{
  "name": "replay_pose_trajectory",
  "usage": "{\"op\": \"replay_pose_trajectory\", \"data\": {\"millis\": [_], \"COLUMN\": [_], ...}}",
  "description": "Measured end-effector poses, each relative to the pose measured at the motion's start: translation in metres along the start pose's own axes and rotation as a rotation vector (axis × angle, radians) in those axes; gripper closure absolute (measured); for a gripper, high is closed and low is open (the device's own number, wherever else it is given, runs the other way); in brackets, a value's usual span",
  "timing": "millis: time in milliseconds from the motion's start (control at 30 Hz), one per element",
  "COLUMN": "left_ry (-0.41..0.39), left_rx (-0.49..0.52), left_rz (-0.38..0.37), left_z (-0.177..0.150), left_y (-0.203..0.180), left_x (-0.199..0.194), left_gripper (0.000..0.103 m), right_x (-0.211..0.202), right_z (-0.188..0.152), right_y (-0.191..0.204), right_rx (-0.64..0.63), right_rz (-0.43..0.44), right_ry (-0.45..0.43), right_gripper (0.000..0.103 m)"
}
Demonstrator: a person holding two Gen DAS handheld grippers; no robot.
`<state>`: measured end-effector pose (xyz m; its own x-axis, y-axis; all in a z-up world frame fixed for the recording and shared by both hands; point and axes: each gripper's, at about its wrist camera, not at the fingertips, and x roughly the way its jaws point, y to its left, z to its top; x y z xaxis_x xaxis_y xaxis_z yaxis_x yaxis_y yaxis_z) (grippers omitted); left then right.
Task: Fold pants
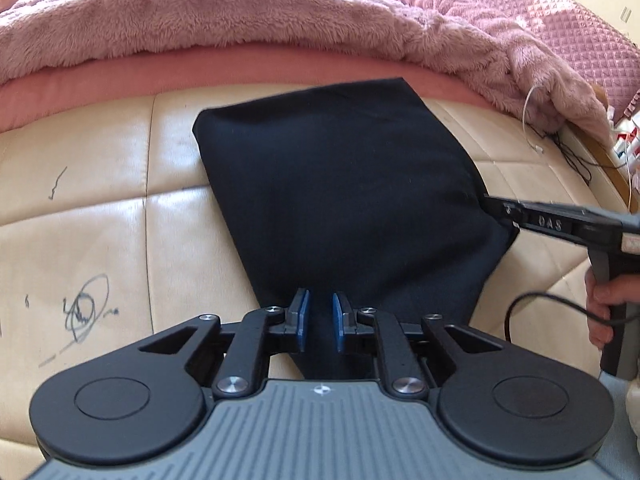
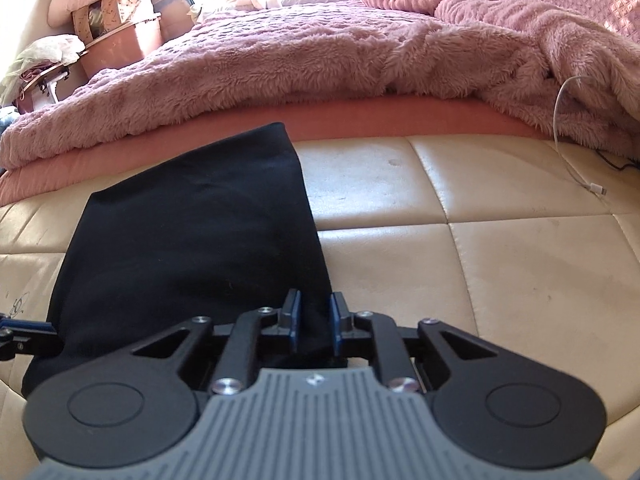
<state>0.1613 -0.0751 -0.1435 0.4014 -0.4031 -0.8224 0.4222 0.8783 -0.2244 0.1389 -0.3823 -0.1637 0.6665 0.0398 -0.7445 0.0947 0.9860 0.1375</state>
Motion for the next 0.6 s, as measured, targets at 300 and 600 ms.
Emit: {"op": "replay_pose_trajectory", "data": {"millis": [300,600], "left_ry": [0.031,-0.013], "left_rx": [0.02,-0.084], "left_rz": [-0.018,-0.008], "left_z": [-0.022,-0.01], "left_y": [-0.006,0.021], "left_x": [-0.021,-0.042], "left_gripper": [0.086,0.054], "right_x": [0.003,-0.014], "right_z": [0.006,0.024], "right_y": [-0.001,-0.013], "right_rx": [0.005,0.023], "right_rz": [-0.002,0.076], "right_ry": [0.015,0.02], "right_gripper": [0.092,0.069]}}
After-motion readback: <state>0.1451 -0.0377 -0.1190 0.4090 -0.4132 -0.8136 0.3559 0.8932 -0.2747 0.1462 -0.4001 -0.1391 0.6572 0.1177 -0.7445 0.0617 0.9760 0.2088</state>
